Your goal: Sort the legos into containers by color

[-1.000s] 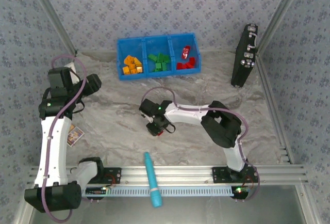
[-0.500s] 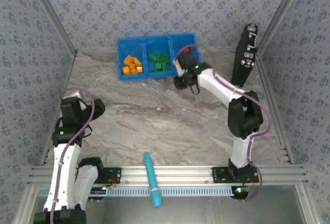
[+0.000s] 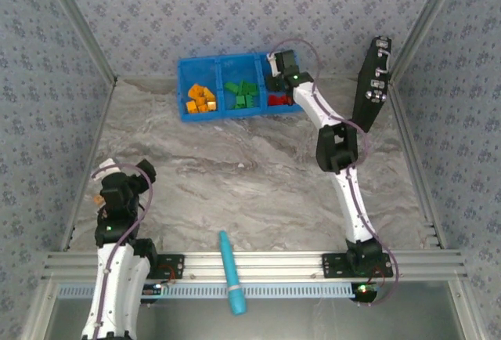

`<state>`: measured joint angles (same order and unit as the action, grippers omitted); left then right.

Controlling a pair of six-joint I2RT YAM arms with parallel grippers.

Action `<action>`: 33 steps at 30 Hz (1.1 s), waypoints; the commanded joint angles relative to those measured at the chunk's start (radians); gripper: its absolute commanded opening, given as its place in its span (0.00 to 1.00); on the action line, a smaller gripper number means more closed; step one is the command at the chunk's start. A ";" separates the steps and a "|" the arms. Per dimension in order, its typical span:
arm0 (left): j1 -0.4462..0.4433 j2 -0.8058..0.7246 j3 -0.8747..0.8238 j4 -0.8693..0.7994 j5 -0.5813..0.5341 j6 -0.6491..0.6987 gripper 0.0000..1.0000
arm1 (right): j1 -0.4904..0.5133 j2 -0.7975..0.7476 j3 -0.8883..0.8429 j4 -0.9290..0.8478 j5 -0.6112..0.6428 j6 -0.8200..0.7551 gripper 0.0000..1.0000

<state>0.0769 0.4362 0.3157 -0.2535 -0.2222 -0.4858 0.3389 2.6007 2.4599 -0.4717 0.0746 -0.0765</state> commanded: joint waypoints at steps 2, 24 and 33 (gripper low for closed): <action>0.003 0.074 -0.045 0.257 -0.118 0.128 1.00 | -0.008 -0.017 0.011 -0.026 -0.031 -0.004 0.74; -0.053 1.053 0.050 1.113 0.102 0.421 1.00 | 0.008 -0.948 -1.028 0.193 0.004 -0.026 0.99; -0.076 1.095 0.097 1.061 0.108 0.451 1.00 | -0.078 -1.101 -1.443 0.310 -0.050 0.099 0.97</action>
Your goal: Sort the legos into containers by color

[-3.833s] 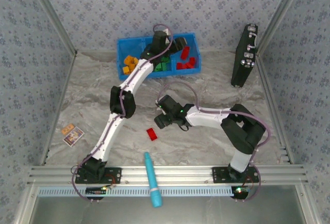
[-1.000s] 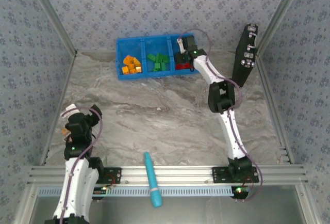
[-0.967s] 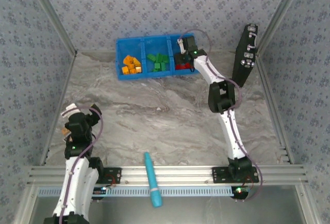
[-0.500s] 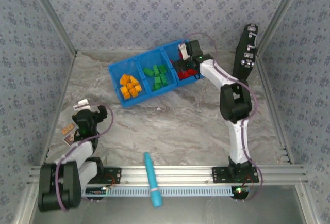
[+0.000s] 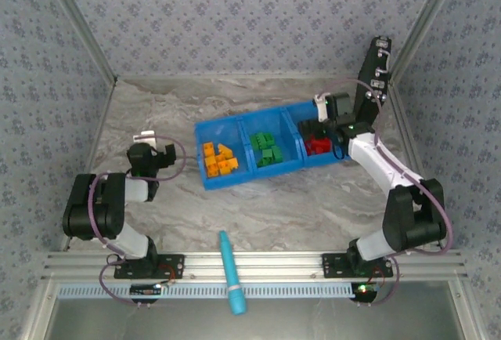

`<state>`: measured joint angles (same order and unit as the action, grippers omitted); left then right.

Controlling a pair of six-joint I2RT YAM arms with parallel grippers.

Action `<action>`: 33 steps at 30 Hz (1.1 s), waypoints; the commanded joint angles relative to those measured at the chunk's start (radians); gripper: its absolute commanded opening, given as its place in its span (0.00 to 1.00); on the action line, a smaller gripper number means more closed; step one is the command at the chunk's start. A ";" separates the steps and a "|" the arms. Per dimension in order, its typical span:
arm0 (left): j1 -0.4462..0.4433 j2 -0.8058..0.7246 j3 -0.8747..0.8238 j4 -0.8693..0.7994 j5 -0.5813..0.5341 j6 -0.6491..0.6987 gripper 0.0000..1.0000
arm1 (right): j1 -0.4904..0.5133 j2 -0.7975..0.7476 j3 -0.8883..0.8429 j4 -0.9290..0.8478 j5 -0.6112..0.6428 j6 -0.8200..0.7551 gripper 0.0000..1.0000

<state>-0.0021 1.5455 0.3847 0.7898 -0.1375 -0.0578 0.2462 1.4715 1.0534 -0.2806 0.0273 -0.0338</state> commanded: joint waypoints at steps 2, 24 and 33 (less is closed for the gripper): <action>0.002 -0.009 0.023 0.035 0.023 0.024 1.00 | 0.022 0.086 -0.036 0.146 -0.013 0.071 0.83; 0.002 -0.010 0.024 0.032 0.025 0.024 1.00 | -0.031 -0.263 -0.265 0.245 0.053 0.079 0.99; 0.002 -0.010 0.025 0.031 0.025 0.024 1.00 | -0.225 -0.431 -0.818 0.783 0.103 0.074 0.99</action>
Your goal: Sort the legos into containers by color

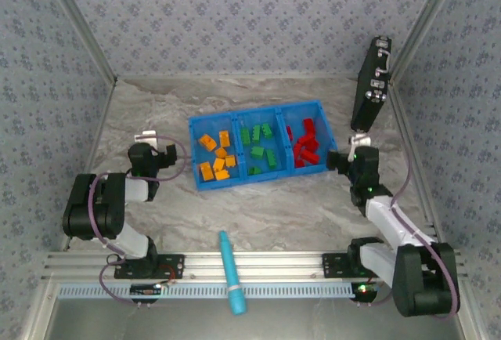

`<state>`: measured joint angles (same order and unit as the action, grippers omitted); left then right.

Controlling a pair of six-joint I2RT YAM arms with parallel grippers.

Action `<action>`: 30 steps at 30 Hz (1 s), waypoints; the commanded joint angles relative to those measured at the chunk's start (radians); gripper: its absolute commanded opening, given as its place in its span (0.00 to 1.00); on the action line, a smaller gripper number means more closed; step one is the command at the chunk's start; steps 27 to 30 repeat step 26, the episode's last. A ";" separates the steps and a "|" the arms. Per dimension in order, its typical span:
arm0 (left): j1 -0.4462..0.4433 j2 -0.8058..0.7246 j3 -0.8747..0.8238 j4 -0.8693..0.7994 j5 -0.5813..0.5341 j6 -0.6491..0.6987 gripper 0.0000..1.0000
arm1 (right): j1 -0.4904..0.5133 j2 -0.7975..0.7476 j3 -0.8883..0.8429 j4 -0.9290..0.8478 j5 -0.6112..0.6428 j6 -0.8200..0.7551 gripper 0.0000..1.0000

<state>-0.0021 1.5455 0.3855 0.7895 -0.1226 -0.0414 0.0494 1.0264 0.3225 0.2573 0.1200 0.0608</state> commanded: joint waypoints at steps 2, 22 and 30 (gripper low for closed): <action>0.002 -0.010 0.024 0.031 0.010 0.009 1.00 | -0.060 0.040 -0.059 0.215 -0.034 -0.035 0.99; 0.010 -0.007 0.032 0.019 0.027 0.005 1.00 | -0.085 0.496 0.073 0.543 -0.120 -0.095 0.99; 0.006 -0.008 0.028 0.027 0.027 0.011 1.00 | -0.085 0.496 0.073 0.540 -0.121 -0.094 0.99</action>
